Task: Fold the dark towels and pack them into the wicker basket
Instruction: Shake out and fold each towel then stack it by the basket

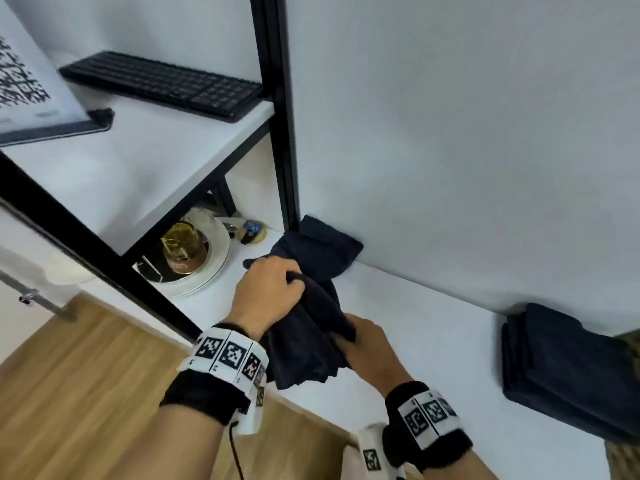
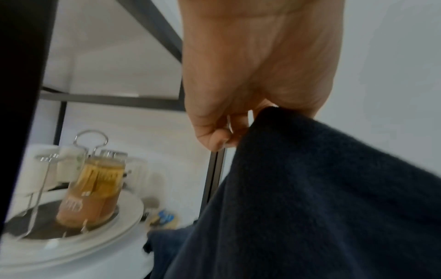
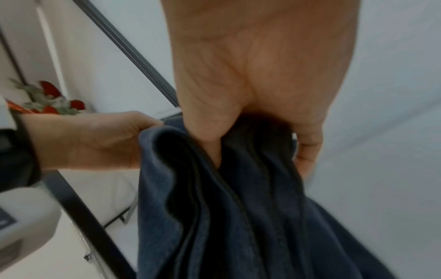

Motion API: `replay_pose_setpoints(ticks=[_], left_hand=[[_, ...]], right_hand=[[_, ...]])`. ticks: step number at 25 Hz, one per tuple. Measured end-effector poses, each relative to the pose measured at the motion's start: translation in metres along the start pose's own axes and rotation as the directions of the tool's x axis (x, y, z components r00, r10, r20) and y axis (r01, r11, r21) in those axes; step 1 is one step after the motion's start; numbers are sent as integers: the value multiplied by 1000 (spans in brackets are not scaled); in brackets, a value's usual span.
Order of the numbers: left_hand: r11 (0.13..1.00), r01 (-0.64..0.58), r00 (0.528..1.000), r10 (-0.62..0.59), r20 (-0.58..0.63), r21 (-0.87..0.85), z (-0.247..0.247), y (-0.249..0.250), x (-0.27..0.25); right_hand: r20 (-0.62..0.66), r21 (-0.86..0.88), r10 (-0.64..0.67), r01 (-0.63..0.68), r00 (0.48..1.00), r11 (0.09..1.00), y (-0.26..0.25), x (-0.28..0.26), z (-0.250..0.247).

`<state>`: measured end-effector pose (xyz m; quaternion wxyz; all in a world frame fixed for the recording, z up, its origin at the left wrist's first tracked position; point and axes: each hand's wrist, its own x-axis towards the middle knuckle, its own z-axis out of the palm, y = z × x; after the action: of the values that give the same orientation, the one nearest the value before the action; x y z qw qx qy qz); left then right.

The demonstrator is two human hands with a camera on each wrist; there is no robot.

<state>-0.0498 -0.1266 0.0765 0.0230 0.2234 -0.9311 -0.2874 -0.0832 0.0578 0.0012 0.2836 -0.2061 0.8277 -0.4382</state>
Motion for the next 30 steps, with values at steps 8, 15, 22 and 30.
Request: replay_pose_setpoints(ticks=[8, 15, 22, 30], left_hand=[[865, -318, 888, 415, 197, -389, -32, 99, -39], [782, -223, 905, 388, 174, -582, -22, 127, -42], [637, -5, 866, 388, 315, -771, -17, 147, -37], [735, -421, 864, 504, 14, -531, -41, 176, -14]], right_hand=[[-71, 475, 120, -72, 990, 877, -105, -46, -122], [-297, 514, 197, -17, 934, 857, -118, -78, -168], [-373, 453, 194, -5, 907, 892, -109, -91, -196], [-395, -232, -123, 31, 910, 972, -108, -98, -204]])
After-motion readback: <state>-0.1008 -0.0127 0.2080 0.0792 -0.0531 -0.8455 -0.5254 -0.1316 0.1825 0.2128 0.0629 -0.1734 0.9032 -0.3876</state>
